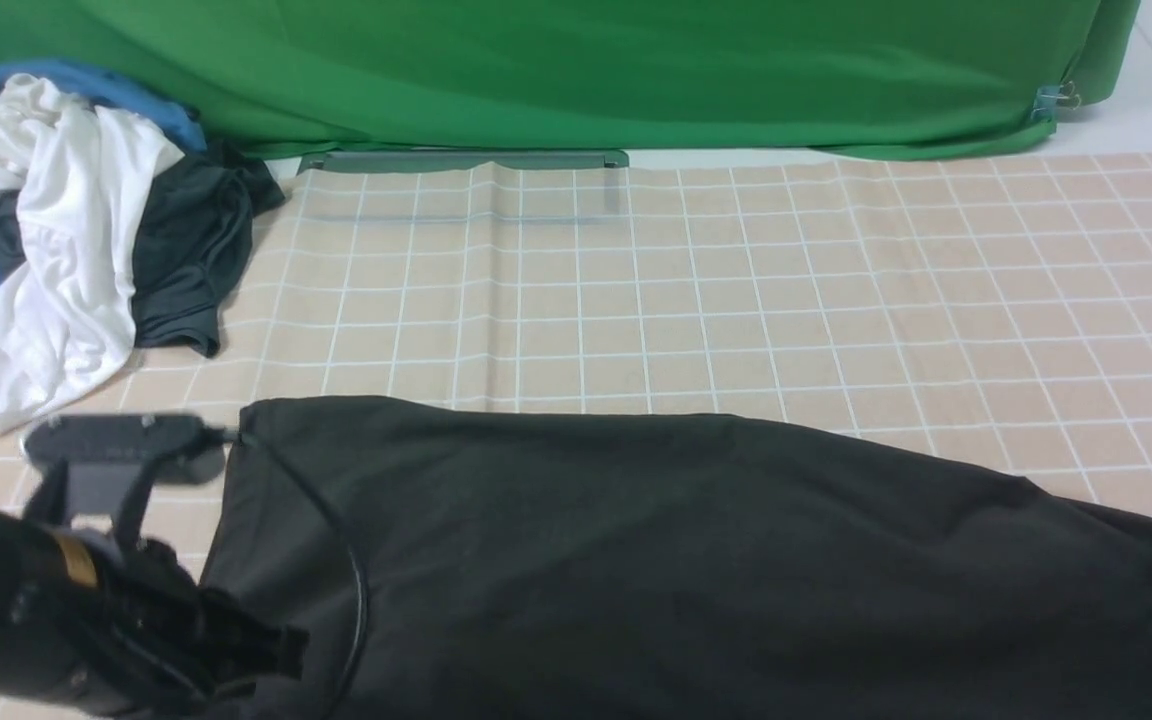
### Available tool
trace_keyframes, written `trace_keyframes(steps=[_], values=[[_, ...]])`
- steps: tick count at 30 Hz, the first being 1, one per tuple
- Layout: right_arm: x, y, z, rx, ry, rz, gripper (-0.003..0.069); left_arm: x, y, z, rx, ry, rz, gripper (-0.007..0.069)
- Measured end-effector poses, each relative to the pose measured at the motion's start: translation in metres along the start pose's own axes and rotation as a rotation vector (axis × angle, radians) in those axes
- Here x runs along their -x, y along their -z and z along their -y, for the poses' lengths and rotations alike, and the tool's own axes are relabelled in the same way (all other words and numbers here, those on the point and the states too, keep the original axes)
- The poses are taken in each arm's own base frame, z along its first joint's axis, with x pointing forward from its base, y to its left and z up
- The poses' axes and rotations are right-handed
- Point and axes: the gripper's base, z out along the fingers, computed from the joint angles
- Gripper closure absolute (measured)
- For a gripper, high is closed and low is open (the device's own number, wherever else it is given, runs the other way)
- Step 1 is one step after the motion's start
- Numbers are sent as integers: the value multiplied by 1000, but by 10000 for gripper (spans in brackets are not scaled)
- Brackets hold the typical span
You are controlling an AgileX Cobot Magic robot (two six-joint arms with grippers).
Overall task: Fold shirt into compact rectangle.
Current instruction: 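Pull the folded dark garment lengthwise by its ends to straighten it flat on the table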
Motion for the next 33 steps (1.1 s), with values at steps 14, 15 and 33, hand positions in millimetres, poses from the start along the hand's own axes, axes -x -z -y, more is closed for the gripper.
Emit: trace_keyframes(steps=[14,15,33], values=[[-15,-16,0,4,-3,-55,132,-9,-18,-46,81,267,-228,606],[-16,-16,0,4,-3,-60,122,-6,-15,-45,74,254,-233,606],[2,-50,7,-62,-56,-71,-17,9,50,-32,36,186,33,606]])
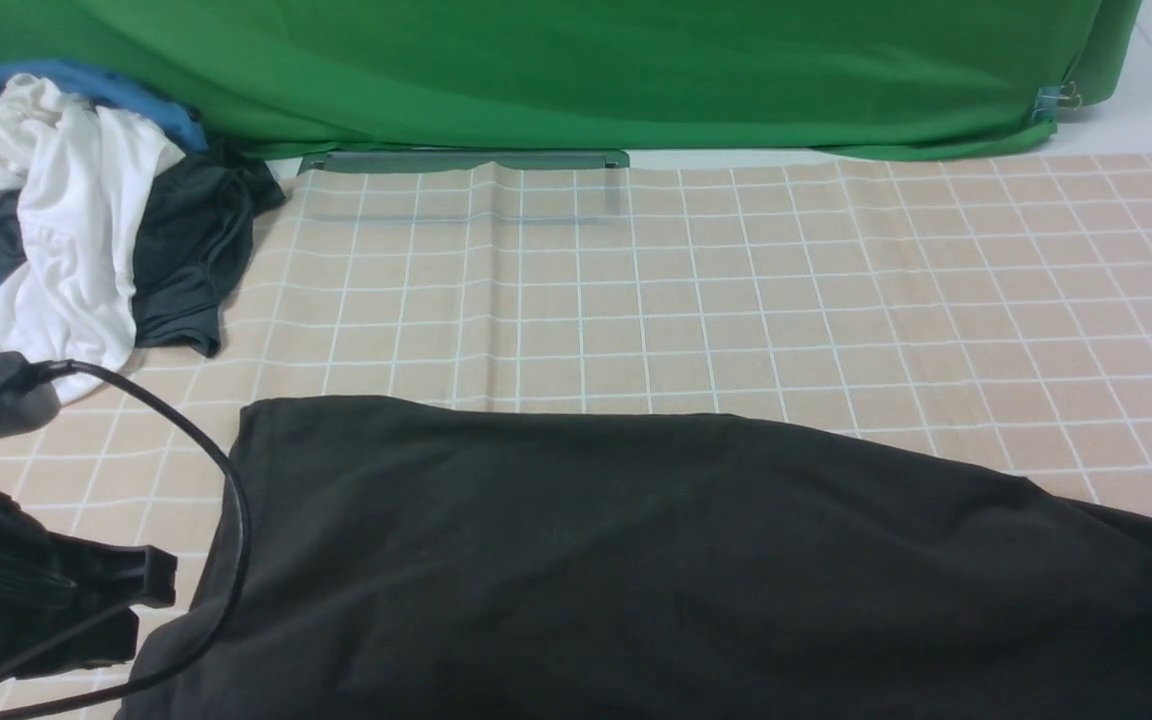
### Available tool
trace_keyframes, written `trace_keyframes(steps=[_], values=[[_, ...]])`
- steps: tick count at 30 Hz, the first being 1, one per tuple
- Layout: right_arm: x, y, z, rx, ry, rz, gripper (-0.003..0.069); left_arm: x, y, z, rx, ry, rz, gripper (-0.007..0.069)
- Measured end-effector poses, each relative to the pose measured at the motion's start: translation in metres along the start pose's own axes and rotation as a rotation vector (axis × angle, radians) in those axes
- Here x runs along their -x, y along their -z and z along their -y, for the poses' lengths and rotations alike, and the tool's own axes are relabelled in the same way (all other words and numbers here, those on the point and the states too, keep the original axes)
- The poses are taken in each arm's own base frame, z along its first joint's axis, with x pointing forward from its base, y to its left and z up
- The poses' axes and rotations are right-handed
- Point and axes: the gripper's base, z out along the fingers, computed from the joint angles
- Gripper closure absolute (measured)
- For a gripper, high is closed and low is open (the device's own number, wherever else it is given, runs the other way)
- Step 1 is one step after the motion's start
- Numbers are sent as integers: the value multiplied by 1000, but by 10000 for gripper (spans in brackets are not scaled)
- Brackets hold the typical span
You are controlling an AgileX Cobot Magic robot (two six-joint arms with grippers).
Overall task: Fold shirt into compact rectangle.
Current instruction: 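Pull the folded dark garment lengthwise by its ends to straighten it flat on the table, then fold the right end of the dark garment over onto its left end with the right gripper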
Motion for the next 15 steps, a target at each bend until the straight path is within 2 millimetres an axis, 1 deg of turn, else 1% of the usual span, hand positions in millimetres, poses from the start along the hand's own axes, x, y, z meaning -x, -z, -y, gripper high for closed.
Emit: trace_keyframes(steps=[2,4,5,6,7,8,9,11,13,15], values=[[2,-11,0,-2,2,-44,-10,-1,0,0,0,-3,-6,606],[3,-19,-1,-3,3,-76,19,-1,0,0,0,-6,-7,606],[3,-21,-1,0,2,-85,55,-1,0,0,0,-9,-7,606],[4,-21,-2,7,3,-87,123,-1,0,0,0,-11,-7,606],[4,-21,-2,9,1,-88,137,-1,0,0,0,-17,-7,606],[4,-22,-3,22,-9,-89,275,-1,0,0,0,-17,-7,606],[4,-21,-3,26,-10,-85,382,-1,0,0,0,-17,-7,606],[4,-17,-3,24,-5,-62,540,-1,0,0,0,-17,-8,606],[3,-13,-2,14,4,-44,572,-1,0,0,-1,-17,-13,606],[1,-1,3,-15,0,-7,573,-2,0,0,-3,-15,-17,606]])
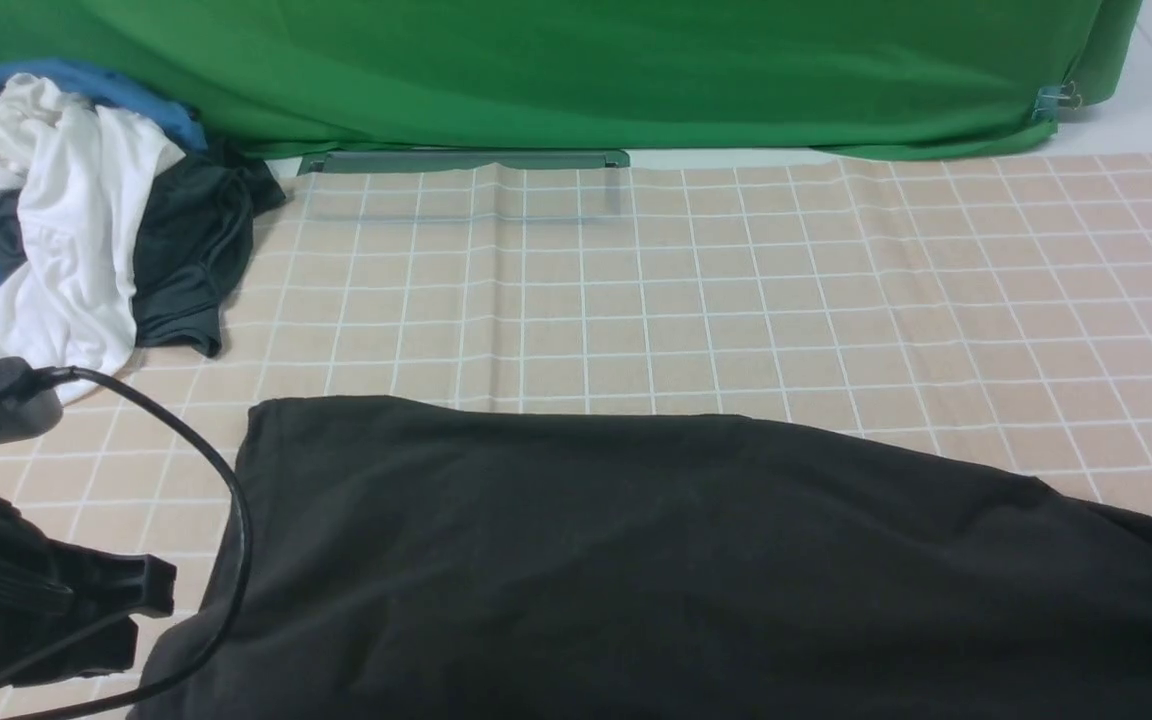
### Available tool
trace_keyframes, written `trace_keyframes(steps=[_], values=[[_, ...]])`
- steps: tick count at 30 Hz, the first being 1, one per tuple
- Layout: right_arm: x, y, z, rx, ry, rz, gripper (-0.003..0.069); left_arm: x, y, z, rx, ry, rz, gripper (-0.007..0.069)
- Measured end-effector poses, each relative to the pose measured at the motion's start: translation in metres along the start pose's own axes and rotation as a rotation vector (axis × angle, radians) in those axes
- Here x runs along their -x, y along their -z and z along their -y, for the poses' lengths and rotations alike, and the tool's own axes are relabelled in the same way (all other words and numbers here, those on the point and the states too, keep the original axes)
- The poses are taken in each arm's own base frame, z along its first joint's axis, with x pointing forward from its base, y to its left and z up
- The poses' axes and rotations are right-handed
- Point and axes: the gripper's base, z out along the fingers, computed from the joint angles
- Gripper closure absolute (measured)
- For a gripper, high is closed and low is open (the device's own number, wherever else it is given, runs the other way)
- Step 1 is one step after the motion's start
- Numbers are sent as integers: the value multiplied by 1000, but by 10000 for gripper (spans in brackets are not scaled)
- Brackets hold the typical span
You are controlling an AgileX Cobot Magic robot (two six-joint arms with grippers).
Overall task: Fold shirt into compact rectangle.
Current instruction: 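Fold the right end of the dark garment over onto its left end with the right gripper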
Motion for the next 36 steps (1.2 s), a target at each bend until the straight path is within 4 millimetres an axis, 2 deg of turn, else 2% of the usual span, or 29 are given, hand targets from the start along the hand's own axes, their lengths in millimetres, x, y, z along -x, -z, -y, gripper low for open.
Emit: trace_keyframes(steps=[1,5,8,11,14,15,16,17,18,19,23,25,26,27,31,32,33,34,35,36], values=[[0,1,1,-6,-1,3,573,0,0,0,0,0,0,606],[-2,43,20,-72,-61,83,571,-1,0,2,-19,-1,-4,606],[-1,74,24,-79,-83,134,569,-1,0,2,-26,-7,-4,606],[-4,103,16,-31,-82,172,568,-1,0,2,-27,-11,-3,606],[-8,125,-4,35,-37,206,568,0,0,3,-30,-10,3,606],[-10,135,-20,88,2,225,568,0,1,3,-31,-9,5,606],[-10,136,-22,89,11,230,568,0,1,3,-32,-9,5,606],[-13,145,-42,148,73,245,568,2,2,4,-34,-10,12,606],[-14,146,-46,162,79,246,568,2,3,4,-34,-10,12,606],[-18,151,-65,210,133,251,568,4,5,4,-36,-12,18,606],[-34,165,-123,367,275,286,568,13,21,9,-46,-24,47,606],[-48,173,-158,461,357,307,568,20,34,12,-54,-33,78,606],[-50,174,-163,477,367,314,568,21,35,12,-54,-34,80,606],[-57,177,-183,522,407,317,568,25,42,14,-59,-39,102,606],[-74,173,-235,600,510,303,568,33,63,19,-68,-55,174,606],[-74,172,-238,602,514,301,568,33,64,19,-69,-55,178,606],[-78,169,-254,613,543,295,568,33,70,20,-71,-60,202,606],[-79,168,-259,617,551,293,568,33,72,20,-72,-61,208,606],[-82,164,-279,630,583,284,568,32,78,21,-74,-66,235,606],[-84,161,-290,638,596,279,568,30,81,21,-75,-69,247,606]])
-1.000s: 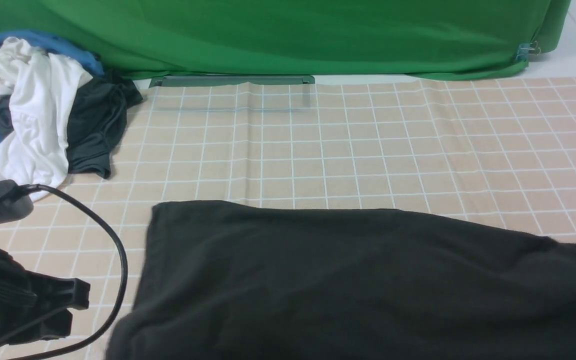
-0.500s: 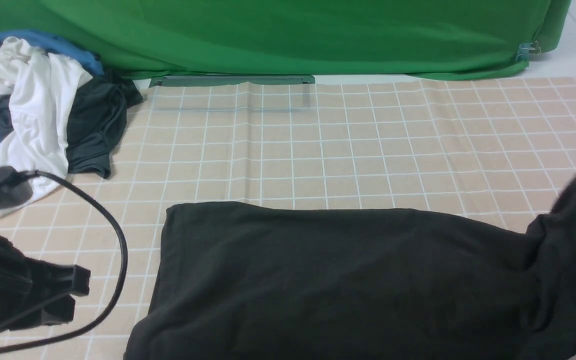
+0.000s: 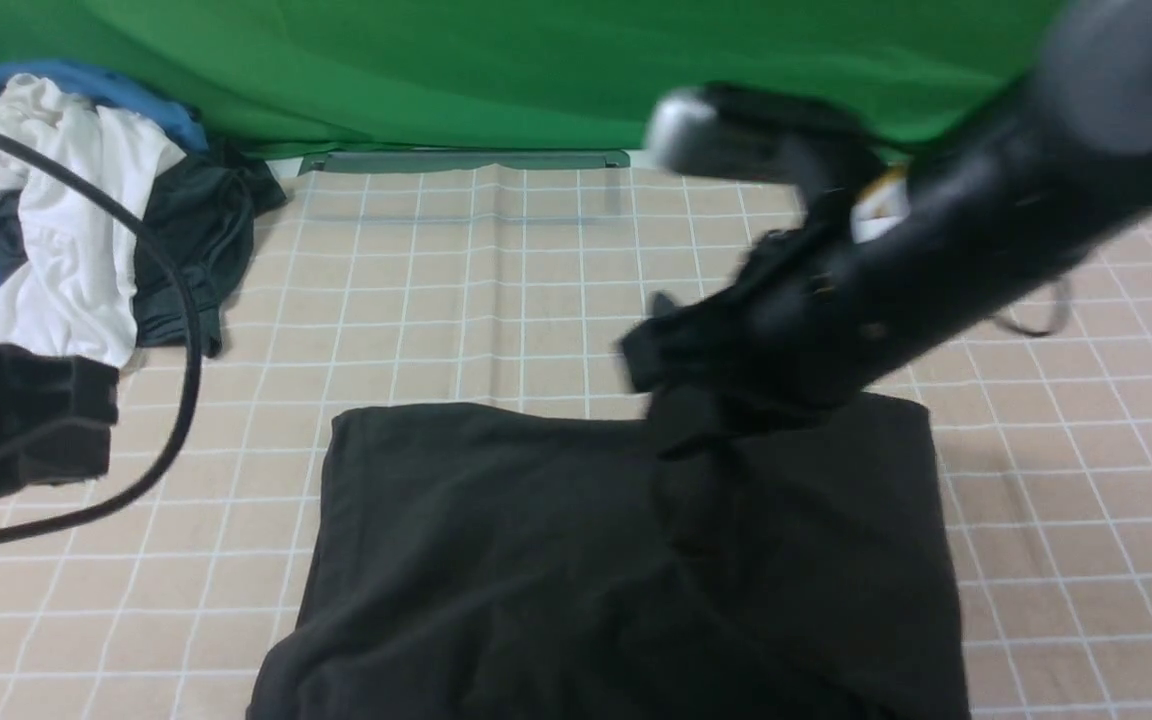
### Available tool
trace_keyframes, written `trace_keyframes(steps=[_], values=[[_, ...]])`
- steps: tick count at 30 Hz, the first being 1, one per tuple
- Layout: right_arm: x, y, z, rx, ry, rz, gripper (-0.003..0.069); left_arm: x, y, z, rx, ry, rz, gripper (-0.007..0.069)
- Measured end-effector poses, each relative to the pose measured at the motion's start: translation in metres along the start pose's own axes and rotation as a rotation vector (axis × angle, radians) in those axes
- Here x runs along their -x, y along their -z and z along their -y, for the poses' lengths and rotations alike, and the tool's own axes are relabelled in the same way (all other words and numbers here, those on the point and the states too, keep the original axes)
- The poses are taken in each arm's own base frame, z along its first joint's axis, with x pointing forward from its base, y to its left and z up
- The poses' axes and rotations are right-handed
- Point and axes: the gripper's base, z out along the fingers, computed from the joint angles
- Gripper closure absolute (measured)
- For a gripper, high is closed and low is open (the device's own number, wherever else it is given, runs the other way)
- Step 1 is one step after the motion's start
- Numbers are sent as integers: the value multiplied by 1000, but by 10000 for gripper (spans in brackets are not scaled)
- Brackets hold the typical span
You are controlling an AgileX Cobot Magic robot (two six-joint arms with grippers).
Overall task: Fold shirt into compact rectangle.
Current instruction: 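Fold the right end of the dark garment over onto its left end with the right gripper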
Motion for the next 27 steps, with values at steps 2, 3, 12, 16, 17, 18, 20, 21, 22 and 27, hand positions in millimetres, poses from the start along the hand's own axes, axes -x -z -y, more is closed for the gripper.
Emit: trace_keyframes(steps=[2,3,12,16,17,18,20,21,22,27], values=[[7,-23,-17,26,23,-17,568,-2,5,1,-2,-4,17,606],[10,-33,-24,37,31,-28,568,-3,7,1,-3,-6,26,606],[28,-122,-63,69,91,-102,555,-6,15,2,1,-16,41,606],[31,-152,-72,80,104,-112,466,-6,15,1,19,-24,39,606],[31,-157,-73,83,104,-113,431,-7,15,1,21,-25,38,606],[31,-162,-74,87,102,-115,379,-7,15,1,21,-25,38,606],[32,-166,-75,89,100,-116,276,-7,15,1,21,-25,38,606],[33,-166,-75,91,107,-113,229,-7,15,1,21,-25,38,606],[33,-166,-75,91,113,-115,204,-7,15,1,21,-25,38,606],[49,-140,-69,61,267,-124,156,-7,15,1,21,-25,37,606]])
